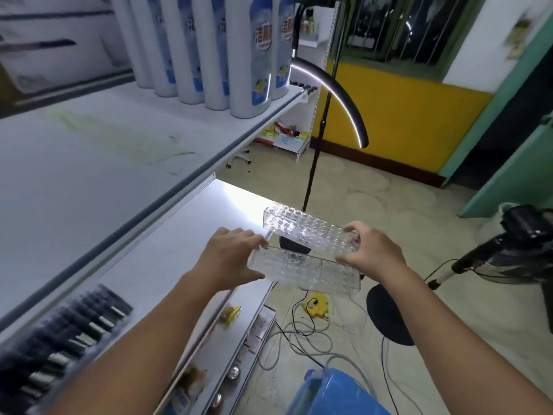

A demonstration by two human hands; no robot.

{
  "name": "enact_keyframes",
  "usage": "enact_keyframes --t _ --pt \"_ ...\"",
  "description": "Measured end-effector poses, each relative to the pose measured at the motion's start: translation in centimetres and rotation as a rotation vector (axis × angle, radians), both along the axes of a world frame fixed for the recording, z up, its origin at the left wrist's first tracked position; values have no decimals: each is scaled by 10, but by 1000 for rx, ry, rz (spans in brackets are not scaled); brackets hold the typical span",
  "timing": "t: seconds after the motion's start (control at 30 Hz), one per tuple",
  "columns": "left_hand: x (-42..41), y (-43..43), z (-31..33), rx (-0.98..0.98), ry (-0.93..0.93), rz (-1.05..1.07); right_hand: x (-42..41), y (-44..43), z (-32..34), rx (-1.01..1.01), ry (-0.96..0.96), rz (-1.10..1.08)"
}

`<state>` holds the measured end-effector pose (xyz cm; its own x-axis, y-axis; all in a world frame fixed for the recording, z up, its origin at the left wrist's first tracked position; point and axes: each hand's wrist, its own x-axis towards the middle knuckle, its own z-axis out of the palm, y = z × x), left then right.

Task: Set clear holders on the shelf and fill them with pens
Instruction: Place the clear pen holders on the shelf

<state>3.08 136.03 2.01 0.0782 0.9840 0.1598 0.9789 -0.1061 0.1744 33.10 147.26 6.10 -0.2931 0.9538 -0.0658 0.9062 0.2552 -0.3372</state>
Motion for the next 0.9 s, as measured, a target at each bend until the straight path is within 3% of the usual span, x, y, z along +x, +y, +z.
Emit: enact_keyframes --t 0.53,0.9 --pt "-60 22 2 -63 -137 133 -102 63 18 41 -9 166" --pt "-80 27 -14 -197 -327 349 -209 145 -6 47 -55 583"
